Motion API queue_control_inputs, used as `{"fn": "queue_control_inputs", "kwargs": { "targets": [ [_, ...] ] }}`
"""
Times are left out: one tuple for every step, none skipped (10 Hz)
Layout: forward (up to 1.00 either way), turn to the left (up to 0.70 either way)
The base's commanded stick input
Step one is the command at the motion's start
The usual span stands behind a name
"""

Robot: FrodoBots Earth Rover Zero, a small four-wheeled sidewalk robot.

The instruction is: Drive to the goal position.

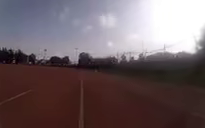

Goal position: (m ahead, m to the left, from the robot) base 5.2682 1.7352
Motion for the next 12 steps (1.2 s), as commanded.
{"fn": "queue_control_inputs", "kwargs": {
  "targets": [
    [0.70,0.00],
    [0.70,0.00],
    [0.70,0.00],
    [0.70,0.00],
    [0.70,0.00],
    [0.70,0.00],
    [0.70,0.00],
    [0.70,0.00],
    [0.70,0.00],
    [0.70,0.00],
    [0.70,0.00],
    [0.70,0.00]
  ]
}}
